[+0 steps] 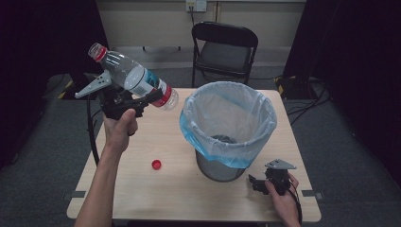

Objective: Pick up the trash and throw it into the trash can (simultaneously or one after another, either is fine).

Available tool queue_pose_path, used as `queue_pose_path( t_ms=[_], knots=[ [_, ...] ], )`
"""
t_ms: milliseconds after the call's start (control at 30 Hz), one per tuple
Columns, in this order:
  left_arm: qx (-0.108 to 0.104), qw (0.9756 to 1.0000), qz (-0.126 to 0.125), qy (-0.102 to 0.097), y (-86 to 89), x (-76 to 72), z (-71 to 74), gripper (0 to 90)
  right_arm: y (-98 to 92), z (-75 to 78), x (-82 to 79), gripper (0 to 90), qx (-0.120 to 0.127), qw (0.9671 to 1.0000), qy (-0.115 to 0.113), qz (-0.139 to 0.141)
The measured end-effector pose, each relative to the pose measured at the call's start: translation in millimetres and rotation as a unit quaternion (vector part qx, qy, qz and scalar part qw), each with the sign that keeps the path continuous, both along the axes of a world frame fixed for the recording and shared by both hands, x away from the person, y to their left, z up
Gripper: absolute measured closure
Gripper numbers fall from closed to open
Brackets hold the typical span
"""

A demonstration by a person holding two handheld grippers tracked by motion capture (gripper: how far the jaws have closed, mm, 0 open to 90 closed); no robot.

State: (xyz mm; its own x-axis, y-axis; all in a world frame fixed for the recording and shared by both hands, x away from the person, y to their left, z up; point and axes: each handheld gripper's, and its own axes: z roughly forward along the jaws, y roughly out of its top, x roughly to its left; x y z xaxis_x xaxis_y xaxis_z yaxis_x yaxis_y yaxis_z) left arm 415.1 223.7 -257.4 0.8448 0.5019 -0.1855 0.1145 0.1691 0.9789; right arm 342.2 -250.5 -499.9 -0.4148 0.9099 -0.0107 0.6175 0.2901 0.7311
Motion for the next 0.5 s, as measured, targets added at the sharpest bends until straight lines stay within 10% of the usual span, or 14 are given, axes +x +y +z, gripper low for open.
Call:
queue_pose_path(
  t_ms=[500],
  knots=[
    [0.009, 0.9987, -0.044, -0.025, -27.0, -4.6, 27.6, 30.6, 0.0, 0.0, 0.0, 10.0, 0.000, 1.0000, 0.000, 0.000]
  ],
)
